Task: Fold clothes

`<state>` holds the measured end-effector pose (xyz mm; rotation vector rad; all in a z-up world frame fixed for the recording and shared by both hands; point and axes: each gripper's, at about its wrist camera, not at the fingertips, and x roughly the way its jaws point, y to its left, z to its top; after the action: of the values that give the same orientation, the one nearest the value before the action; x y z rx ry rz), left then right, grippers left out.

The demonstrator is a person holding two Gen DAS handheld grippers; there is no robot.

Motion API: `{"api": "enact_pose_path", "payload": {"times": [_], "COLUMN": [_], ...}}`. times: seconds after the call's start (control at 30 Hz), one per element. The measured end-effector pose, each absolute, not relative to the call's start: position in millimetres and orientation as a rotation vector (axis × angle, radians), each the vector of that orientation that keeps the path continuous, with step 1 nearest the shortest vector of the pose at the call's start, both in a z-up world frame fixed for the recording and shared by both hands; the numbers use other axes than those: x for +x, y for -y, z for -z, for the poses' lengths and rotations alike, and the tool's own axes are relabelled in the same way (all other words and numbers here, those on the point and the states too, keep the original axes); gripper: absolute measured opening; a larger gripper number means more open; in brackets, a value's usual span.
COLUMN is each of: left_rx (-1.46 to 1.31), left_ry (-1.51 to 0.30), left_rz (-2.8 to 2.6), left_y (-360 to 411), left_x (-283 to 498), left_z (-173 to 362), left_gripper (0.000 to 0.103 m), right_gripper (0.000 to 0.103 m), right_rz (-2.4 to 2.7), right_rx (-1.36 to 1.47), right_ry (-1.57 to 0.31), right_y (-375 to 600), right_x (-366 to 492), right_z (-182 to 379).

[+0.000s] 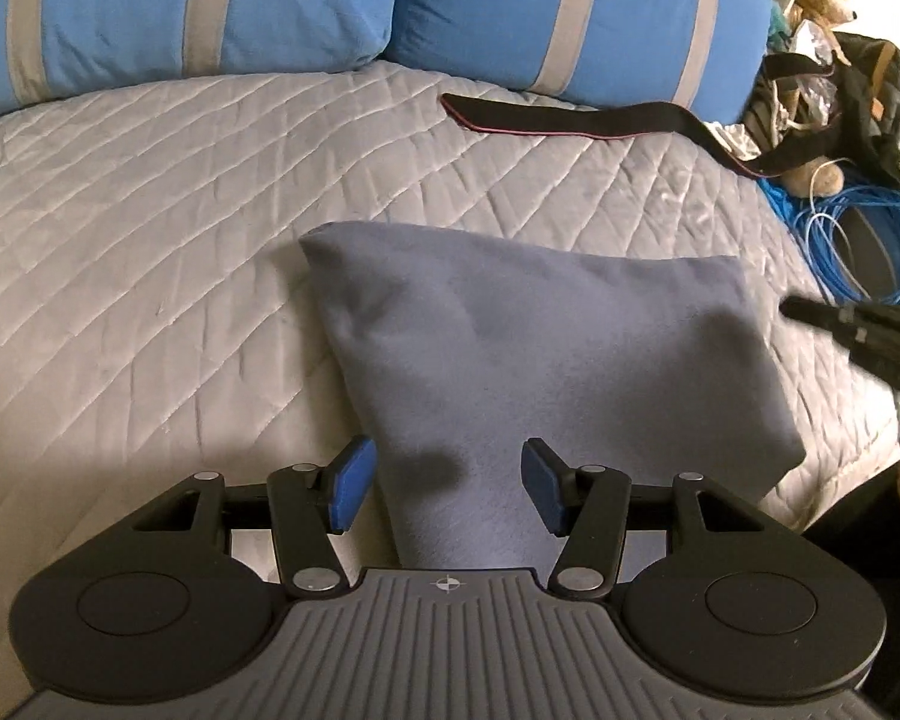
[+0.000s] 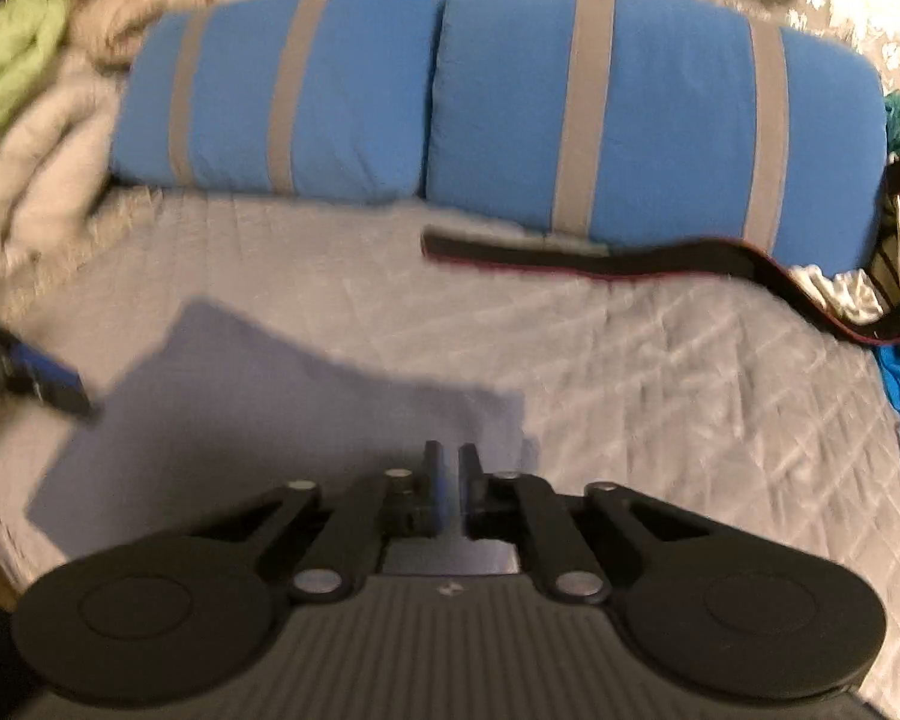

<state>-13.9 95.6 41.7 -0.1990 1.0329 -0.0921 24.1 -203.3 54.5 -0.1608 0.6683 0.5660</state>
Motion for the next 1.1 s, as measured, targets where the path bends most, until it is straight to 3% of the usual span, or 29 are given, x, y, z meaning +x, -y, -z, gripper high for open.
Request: {"api": "enact_pose_path", "payload": {"times": [0.17,0.37,0.47,0.5,0.53,0.57,0.6,0.63,0.73,0.9,1.1], "left_rx": [-0.176,-0.234,-0.292,-0.313,-0.333,-0.356,-0.39,-0.426,-0.572,-0.703,-0.755], "left_ry": [-1.051,-1.055,-1.048,-1.046,-1.048,-1.05,-1.053,-1.055,-1.063,-1.088,-1.132], "left_rz": [0.097,0.063,0.051,0.049,0.047,0.046,0.052,0.06,0.094,0.068,0.123], "left_y": [-89.2,-101.0,-110.9,-114.0,-116.9,-120.0,-124.0,-128.1,-142.5,-157.9,-159.4], "left_x": [-12.1,-10.0,-8.8,-8.4,-7.8,-7.0,-6.2,-5.3,-2.5,1.1,5.0], "left_z": [-31.0,-24.5,-24.7,-24.7,-24.5,-24.1,-23.3,-22.4,-16.0,-2.6,21.0], "left_gripper": [0.052,0.052,0.052,0.052,0.052,0.052,0.053,0.057,0.063,0.064,0.063], "right_gripper": [0.006,0.005,0.014,0.026,0.047,0.061,0.083,0.087,0.087,0.087,0.09], "right_rz": [-0.52,-0.43,-0.441,-0.444,-0.444,-0.445,-0.452,-0.468,-0.518,-0.573,-0.623], "right_rx": [-0.19,-0.218,-0.181,-0.162,-0.142,-0.116,-0.087,-0.054,0.059,0.165,0.19], "right_ry": [-0.698,-0.87,-0.874,-0.879,-0.893,-0.911,-0.93,-0.949,-1.024,-1.219,-1.278], "right_y": [188.8,182.1,187.6,190.9,195.8,202.0,207.8,213.2,226.6,229.1,221.3], "right_x": [50.2,87.3,88.4,88.9,90.5,92.6,94.2,94.9,97.6,107.1,105.9], "right_z": [-42.0,-7.5,-14.1,-17.8,-21.4,-24.0,-25.6,-25.7,-20.8,7.1,21.0]}}
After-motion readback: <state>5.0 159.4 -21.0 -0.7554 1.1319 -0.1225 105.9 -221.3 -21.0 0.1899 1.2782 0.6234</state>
